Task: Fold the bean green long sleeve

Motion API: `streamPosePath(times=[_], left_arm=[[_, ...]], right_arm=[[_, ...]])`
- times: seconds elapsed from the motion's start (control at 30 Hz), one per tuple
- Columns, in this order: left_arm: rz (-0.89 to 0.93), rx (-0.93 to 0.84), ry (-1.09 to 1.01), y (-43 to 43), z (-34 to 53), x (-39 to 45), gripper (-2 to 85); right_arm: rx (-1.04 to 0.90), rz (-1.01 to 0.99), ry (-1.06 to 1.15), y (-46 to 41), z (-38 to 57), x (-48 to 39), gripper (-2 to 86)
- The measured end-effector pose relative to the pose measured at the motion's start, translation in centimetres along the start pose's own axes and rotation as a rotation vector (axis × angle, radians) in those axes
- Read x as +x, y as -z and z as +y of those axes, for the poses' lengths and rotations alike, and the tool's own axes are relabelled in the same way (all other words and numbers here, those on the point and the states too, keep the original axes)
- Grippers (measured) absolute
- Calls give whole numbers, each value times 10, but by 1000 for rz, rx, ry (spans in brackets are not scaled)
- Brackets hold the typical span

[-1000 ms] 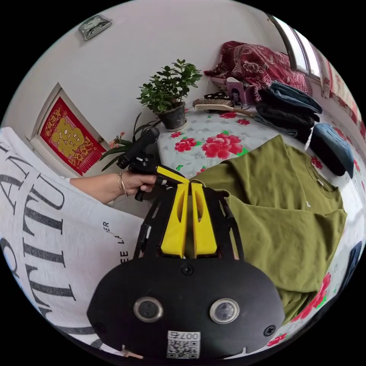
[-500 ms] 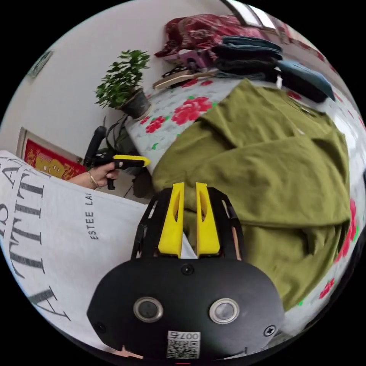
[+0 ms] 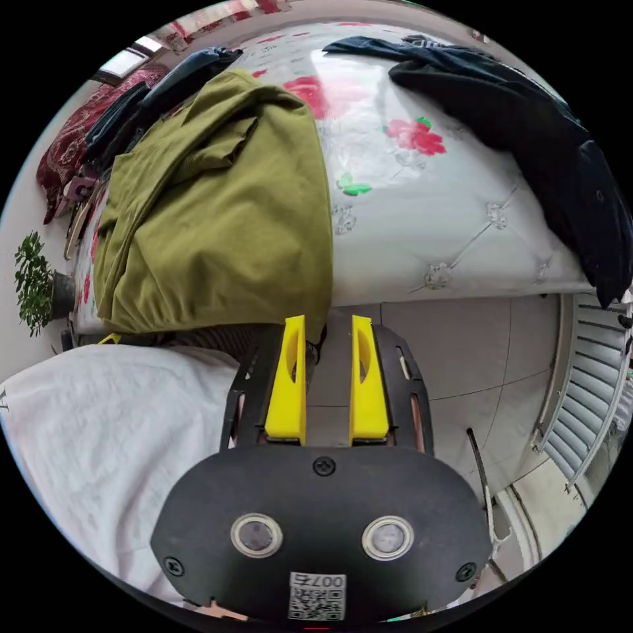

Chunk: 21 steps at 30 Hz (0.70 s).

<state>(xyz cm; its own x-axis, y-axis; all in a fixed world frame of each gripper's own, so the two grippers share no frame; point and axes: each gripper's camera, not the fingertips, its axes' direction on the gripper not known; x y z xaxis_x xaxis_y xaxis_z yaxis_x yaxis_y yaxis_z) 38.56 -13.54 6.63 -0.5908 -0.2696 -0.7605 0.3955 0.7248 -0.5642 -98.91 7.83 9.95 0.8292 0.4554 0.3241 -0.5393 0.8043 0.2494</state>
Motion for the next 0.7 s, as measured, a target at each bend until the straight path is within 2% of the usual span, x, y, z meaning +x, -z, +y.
streamPosePath(times=[0.13,0.2,0.27,0.3,0.37,0.47,0.57,0.7], left_arm=[[-145,-114,-82,-34,-25,34,118],[-216,-181,-95,-44,-36,45,73],[-213,-227,-123,-45,-41,51,39],[-186,-246,-146,-39,-42,53,26],[-119,-259,-163,-23,-39,48,15],[46,-199,-189,28,-21,36,6],[264,-98,-186,87,-2,19,3],[550,148,-223,156,2,-5,0]], right_arm=[[-108,-130,183,-29,-14,3,72],[-157,-80,231,-37,-22,2,54],[-180,16,259,-38,-25,5,30],[-179,42,298,-34,-25,8,20],[-175,-32,368,-23,-22,16,9],[-126,-237,423,8,-16,42,1],[-3,-471,408,51,-16,76,-1],[239,-818,367,115,-41,120,-2]])
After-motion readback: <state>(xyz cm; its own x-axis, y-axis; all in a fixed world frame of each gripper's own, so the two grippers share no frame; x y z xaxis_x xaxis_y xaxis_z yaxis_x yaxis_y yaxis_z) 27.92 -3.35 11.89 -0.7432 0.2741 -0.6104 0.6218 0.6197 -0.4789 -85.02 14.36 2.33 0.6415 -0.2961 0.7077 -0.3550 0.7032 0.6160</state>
